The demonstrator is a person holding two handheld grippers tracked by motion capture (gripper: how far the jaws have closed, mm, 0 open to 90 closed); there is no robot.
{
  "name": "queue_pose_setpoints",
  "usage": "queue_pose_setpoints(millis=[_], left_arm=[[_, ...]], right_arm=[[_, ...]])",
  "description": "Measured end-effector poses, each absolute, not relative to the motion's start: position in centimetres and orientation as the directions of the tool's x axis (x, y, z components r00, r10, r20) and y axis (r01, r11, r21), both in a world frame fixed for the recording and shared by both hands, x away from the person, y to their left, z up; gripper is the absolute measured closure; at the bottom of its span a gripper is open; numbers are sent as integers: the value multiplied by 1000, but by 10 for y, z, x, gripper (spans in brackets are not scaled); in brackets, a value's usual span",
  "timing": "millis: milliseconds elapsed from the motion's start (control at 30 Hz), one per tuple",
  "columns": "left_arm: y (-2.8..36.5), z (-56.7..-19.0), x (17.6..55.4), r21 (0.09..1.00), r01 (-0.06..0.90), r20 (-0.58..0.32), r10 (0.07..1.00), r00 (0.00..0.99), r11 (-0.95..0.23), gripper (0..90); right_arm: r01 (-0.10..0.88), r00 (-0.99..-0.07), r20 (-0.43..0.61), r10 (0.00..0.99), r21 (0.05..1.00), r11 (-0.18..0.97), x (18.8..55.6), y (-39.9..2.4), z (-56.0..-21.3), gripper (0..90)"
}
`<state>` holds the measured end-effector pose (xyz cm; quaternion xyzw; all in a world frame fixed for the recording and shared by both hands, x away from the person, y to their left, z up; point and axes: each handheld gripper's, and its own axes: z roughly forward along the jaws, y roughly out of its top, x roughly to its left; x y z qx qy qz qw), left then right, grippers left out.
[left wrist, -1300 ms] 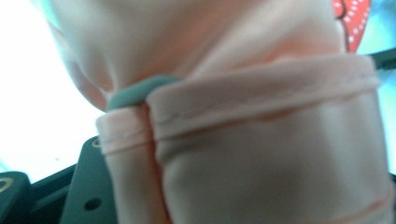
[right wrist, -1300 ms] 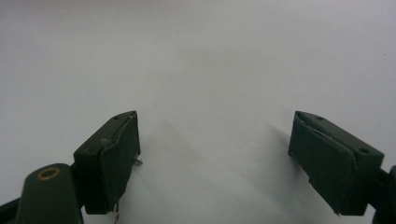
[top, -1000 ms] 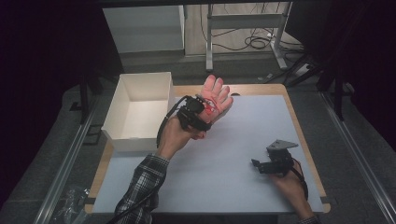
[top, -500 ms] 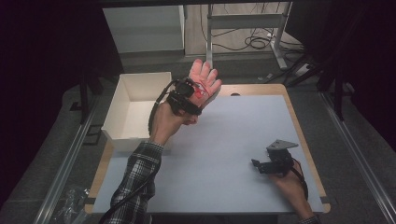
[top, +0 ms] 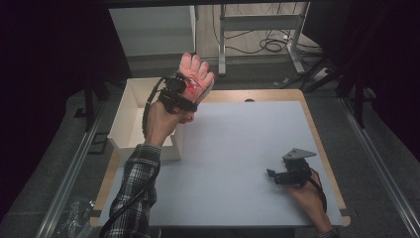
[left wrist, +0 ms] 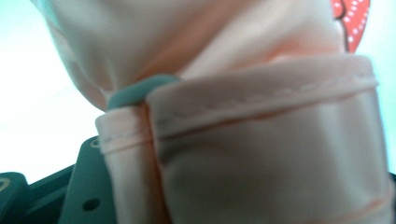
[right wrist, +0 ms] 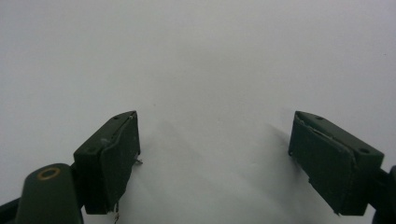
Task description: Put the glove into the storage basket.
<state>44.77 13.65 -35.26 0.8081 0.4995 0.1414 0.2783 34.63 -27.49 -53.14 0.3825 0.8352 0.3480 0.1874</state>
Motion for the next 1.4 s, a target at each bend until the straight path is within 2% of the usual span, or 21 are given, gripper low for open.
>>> queue_pose_setpoints(millis=[700,967,1400], left_arm=[[201,-365,443,595,778,-63,954,294,-200,396],[224,-386,444,581,800,-74,969,237,-151,395],[225,-439,459,541,830,-82,975,208,-131,388]], right_arm=[[507,-638,-50,768,724,468,346,-275,-531,167],[507,-638,-50,769,724,468,346,-275,-531,167],[507,-637,-50,769,724,467,346,-275,-531,167]])
